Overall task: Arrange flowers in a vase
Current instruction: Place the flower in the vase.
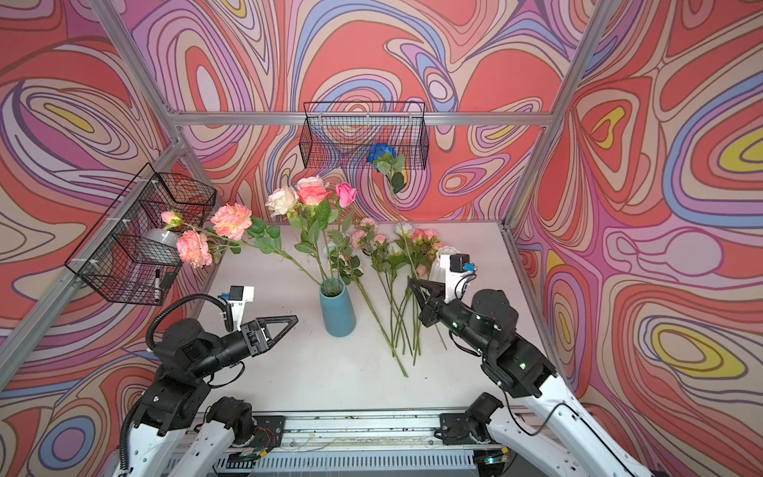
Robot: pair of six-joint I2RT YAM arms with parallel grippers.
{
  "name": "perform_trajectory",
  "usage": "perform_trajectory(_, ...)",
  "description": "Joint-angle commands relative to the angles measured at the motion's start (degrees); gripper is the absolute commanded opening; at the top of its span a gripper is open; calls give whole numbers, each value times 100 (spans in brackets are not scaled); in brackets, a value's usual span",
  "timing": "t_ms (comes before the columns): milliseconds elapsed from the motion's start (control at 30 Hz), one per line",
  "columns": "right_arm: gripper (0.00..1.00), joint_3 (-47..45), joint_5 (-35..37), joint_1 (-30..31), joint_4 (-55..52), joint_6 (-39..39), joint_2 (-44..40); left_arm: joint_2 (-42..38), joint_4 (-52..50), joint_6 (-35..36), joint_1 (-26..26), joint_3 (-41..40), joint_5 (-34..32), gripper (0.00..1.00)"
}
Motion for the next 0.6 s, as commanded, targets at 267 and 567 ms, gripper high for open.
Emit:
perform_trajectory(267, 0, -116, -2426, -10, 1246, -571, 95, 63, 1762, -702, 0, 314, 271, 74)
perform_trajectory(567, 0, 98, -3686, 140, 1879, -416, 700, 672, 2254, -343, -2, 1492, 88, 79)
